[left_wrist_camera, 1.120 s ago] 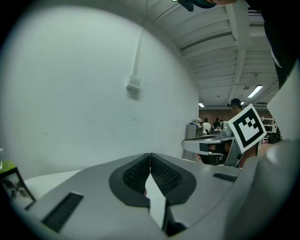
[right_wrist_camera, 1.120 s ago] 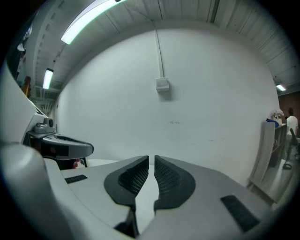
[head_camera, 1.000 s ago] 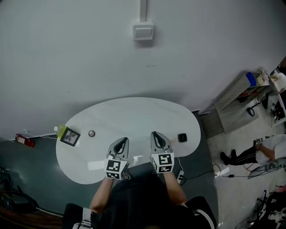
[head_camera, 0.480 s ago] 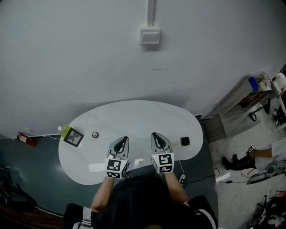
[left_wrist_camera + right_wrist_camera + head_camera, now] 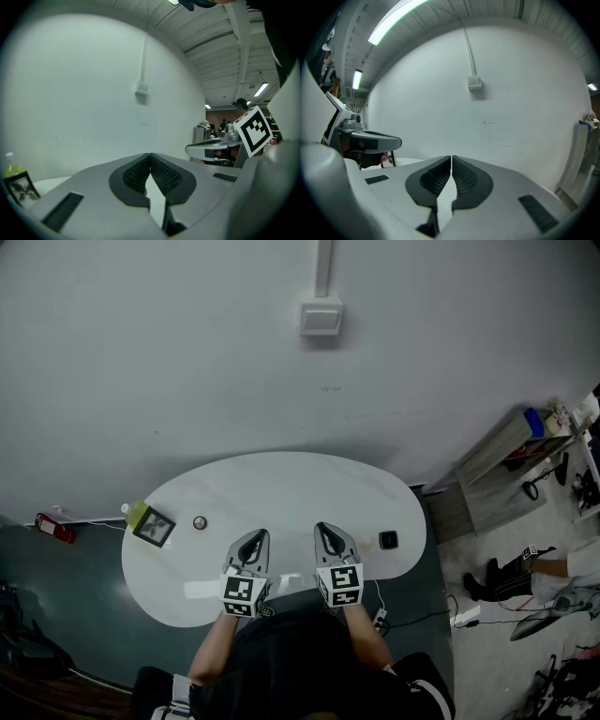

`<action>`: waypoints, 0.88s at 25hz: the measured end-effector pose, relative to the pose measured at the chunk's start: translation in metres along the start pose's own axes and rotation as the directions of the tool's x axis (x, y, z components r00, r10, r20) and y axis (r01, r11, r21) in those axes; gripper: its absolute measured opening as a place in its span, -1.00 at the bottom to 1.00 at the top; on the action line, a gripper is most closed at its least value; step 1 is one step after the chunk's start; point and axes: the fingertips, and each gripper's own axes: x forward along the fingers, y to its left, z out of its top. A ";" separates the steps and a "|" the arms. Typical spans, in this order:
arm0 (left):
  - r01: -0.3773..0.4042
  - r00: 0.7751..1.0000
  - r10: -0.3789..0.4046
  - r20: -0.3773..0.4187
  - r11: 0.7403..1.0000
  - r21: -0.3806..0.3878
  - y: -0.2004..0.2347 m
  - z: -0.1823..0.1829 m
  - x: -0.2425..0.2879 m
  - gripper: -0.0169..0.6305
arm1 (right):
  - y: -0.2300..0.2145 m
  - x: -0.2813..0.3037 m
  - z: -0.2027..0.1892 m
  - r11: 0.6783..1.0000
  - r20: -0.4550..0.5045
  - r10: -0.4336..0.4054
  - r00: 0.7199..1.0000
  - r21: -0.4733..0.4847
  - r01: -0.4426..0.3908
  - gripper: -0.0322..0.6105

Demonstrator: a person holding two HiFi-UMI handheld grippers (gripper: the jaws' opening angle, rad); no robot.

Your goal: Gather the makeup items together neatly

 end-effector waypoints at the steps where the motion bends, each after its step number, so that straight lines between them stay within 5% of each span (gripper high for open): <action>1: -0.005 1.000 0.005 -0.001 1.000 -0.002 0.002 0.000 -0.001 -0.89 | 0.002 0.001 -0.001 1.000 -0.004 0.007 1.000 0.000 -0.007 -0.79; 12: -0.142 0.990 0.142 -0.020 0.989 -0.048 0.049 -0.016 -0.029 -0.89 | 0.051 0.029 -0.009 0.988 -0.055 0.151 0.987 -0.028 -0.153 -0.79; 22: -0.343 0.939 0.338 -0.061 0.933 -0.113 0.119 -0.045 -0.089 -0.89 | 0.142 0.074 -0.013 0.927 -0.114 0.356 0.928 -0.084 -0.366 -0.79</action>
